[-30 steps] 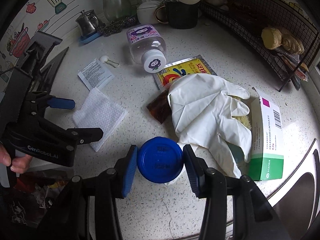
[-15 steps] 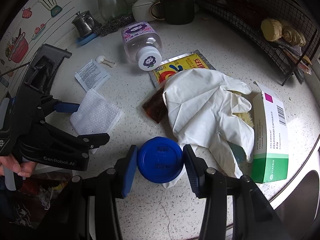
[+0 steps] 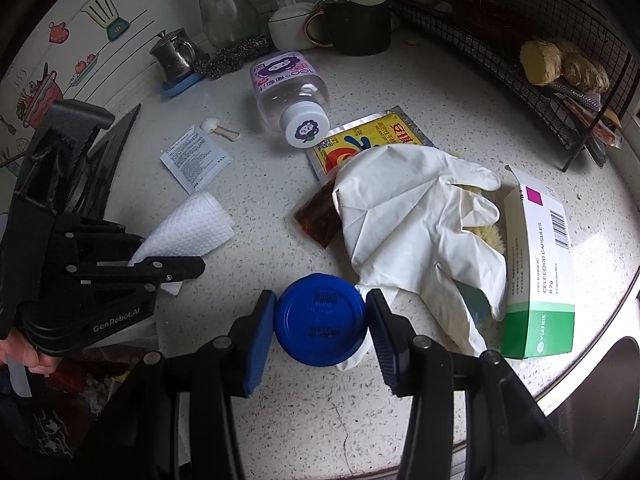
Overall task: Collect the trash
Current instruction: 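Grasp the white wipe with the left gripper while the right gripper holds the cap, then carry the wipe and cap down over the red bucket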
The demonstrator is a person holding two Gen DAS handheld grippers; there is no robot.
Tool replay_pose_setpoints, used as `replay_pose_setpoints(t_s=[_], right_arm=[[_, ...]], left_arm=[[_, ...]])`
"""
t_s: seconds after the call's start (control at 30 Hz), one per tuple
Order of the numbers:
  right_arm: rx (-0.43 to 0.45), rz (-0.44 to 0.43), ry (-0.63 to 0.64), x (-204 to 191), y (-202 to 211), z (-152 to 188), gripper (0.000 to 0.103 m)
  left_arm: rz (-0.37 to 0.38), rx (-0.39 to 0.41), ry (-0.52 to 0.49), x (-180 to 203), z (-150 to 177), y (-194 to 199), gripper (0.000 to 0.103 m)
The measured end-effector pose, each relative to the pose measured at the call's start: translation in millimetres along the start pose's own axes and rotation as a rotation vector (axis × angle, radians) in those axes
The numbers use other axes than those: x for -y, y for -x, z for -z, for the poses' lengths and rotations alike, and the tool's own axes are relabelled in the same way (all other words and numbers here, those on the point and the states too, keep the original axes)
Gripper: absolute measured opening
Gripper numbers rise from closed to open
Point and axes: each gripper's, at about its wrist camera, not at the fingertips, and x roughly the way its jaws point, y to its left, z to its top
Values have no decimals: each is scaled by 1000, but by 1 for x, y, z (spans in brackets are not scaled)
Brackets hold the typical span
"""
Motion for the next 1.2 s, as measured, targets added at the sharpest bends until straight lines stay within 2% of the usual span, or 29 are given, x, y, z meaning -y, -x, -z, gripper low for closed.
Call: replay_pose_setpoints(t_s=[0.13, 0.3, 0.37, 0.43, 0.6, 0.87, 1.0, 1.07, 1.2], right_arm=[[8, 9, 40, -11, 5, 0, 43], [28, 22, 79, -34, 21, 2, 43], [41, 22, 100, -47, 31, 4, 43], [55, 27, 121, -60, 40, 7, 43], [75, 33, 150, -90, 58, 21, 43], [92, 20, 173, -145, 78, 56, 43], [81, 5, 187, -174, 69, 79, 43], [79, 3, 200, -187, 58, 94, 43], [19, -11, 191, -202, 28, 125, 43]], left_arm=[[-1, 32, -13, 1, 5, 26, 6], [3, 97, -15, -4, 31, 63, 6], [8, 112, -1, -11, 46, 73, 6], [5, 127, 6, -27, 76, 95, 6], [7, 160, 20, -39, 114, 121, 6], [-2, 199, 52, -54, 180, 149, 6], [-24, 179, 91, -64, 221, 138, 6], [-2, 161, 125, -70, 242, 125, 6], [-6, 113, 178, -77, 282, 91, 6]])
